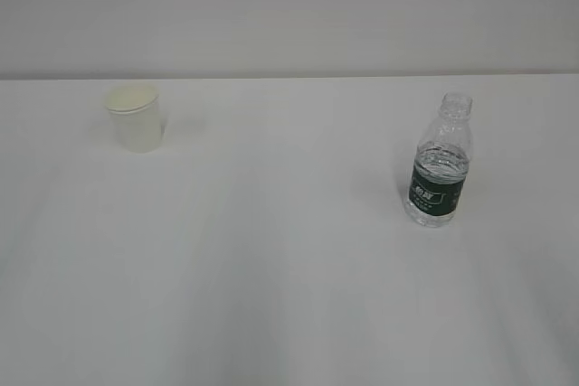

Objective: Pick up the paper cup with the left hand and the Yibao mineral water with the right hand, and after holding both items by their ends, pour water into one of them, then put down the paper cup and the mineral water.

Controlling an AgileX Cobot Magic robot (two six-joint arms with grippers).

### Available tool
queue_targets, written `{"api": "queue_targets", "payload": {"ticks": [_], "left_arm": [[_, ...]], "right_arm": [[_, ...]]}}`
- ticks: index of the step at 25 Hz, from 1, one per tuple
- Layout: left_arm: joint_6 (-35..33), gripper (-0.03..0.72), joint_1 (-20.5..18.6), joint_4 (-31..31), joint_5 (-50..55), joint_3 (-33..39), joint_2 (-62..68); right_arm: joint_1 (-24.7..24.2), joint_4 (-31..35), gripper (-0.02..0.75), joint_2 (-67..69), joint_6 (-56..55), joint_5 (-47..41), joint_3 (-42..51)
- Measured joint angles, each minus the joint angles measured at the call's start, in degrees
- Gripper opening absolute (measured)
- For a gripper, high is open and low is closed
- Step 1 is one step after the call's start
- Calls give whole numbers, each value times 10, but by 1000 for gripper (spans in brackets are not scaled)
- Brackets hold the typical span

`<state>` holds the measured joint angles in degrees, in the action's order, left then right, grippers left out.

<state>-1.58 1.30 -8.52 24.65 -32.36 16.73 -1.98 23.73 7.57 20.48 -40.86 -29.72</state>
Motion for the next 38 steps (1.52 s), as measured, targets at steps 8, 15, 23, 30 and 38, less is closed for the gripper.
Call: {"api": "queue_targets", "payload": {"ticks": [8, 15, 23, 30, 38], "left_arm": [[0, 580, 0, -12, -117, 11, 28], [0, 580, 0, -3, -154, 18, 116], [0, 575, 17, 9, -198, 18, 191], [0, 542, 119, 53, -256, 18, 280], [2, 526, 146, 6, -339, 19, 387]], "right_arm": [[0, 63, 414, 81, 118, 84, 0], [0, 67, 414, 81, 140, 130, 0], [0, 68, 414, 95, 146, 148, 2], [0, 75, 414, 121, 158, 175, 10], [0, 97, 414, 137, 171, 177, 10]]}}
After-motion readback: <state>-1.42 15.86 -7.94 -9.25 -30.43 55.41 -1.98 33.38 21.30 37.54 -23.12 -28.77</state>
